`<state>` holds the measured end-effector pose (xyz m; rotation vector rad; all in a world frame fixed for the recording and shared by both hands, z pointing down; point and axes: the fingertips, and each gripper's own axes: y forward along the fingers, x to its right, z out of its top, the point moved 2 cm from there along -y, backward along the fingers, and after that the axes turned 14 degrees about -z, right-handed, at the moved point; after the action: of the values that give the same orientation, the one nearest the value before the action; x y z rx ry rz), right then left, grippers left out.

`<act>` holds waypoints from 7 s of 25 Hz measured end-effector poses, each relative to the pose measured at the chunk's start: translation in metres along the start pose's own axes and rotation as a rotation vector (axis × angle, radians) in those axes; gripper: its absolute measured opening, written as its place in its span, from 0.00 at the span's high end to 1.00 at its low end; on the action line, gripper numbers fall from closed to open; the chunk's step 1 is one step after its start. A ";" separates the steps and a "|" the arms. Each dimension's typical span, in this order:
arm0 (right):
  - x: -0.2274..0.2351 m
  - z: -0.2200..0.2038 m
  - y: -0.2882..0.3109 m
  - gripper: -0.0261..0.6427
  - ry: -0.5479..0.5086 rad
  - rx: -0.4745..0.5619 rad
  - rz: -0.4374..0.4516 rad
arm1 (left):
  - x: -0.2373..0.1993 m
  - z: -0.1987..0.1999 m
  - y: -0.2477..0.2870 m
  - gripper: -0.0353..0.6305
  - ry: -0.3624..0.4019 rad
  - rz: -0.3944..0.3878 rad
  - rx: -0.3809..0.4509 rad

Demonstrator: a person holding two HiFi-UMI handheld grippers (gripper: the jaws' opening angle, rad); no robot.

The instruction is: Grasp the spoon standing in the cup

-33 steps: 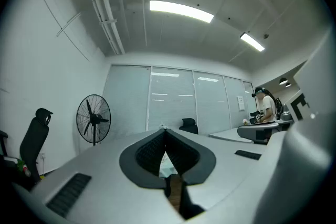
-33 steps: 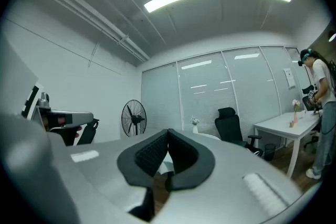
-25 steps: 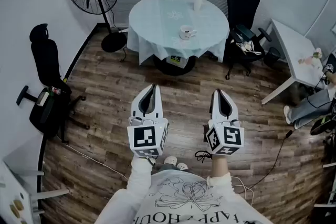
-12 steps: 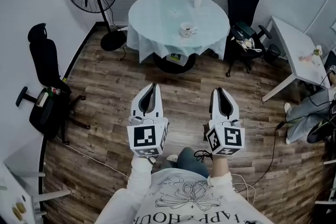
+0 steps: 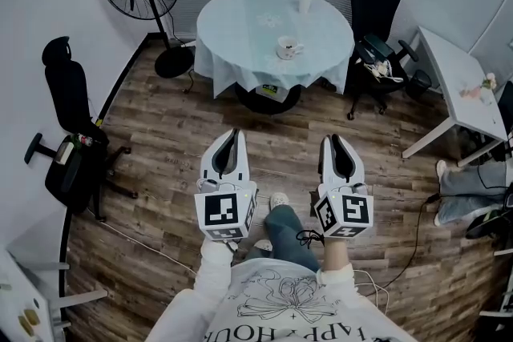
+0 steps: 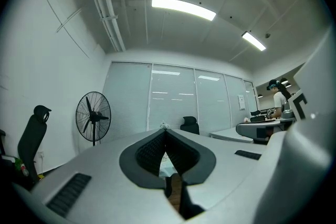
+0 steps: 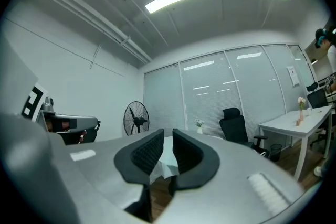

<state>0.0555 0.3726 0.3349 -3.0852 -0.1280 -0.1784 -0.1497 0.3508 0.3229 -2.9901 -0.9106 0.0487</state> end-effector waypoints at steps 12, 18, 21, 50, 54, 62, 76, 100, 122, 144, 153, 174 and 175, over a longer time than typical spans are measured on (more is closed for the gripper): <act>0.015 -0.007 0.079 0.84 0.003 -0.004 0.051 | -0.020 -0.005 0.070 0.94 0.014 0.032 -0.007; 0.025 -0.004 0.130 0.84 0.011 0.003 0.063 | -0.033 -0.005 0.117 0.94 0.025 0.044 -0.015; 0.030 0.000 0.157 0.84 0.015 0.002 0.073 | -0.041 0.001 0.140 0.94 0.031 0.051 -0.010; 0.041 -0.020 0.357 0.84 0.017 -0.042 0.203 | -0.113 -0.014 0.302 0.94 0.006 0.170 -0.028; 0.043 -0.027 0.367 0.84 0.018 -0.056 0.198 | -0.117 -0.021 0.311 0.94 0.001 0.168 -0.043; 0.039 -0.041 0.402 0.84 0.010 -0.078 0.177 | -0.143 -0.032 0.341 0.94 -0.013 0.151 -0.059; 0.028 -0.060 0.506 0.83 0.010 -0.101 0.105 | -0.209 -0.044 0.442 0.94 -0.022 0.058 -0.083; 0.043 -0.111 0.627 0.83 -0.009 -0.202 -0.043 | -0.270 -0.116 0.564 0.94 -0.070 -0.155 -0.244; 0.069 -0.148 0.646 0.83 -0.017 -0.276 -0.122 | -0.228 -0.209 0.585 0.85 -0.068 -0.398 -0.457; 0.092 -0.161 0.654 0.83 -0.019 -0.329 -0.096 | -0.171 -0.272 0.592 0.78 -0.009 -0.623 -0.612; 0.098 -0.166 0.654 0.83 -0.024 -0.343 -0.094 | -0.152 -0.297 0.596 0.71 0.017 -0.713 -0.673; 0.113 -0.173 0.646 0.83 -0.017 -0.368 -0.129 | -0.136 -0.318 0.610 0.80 0.050 -0.702 -0.711; 0.113 -0.173 0.646 0.83 -0.016 -0.368 -0.130 | -0.137 -0.318 0.611 0.80 0.047 -0.698 -0.708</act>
<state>0.2026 -0.2702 0.4914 -3.4459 -0.3323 -0.2033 0.0878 -0.2342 0.6292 -2.9494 -2.2986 -0.4320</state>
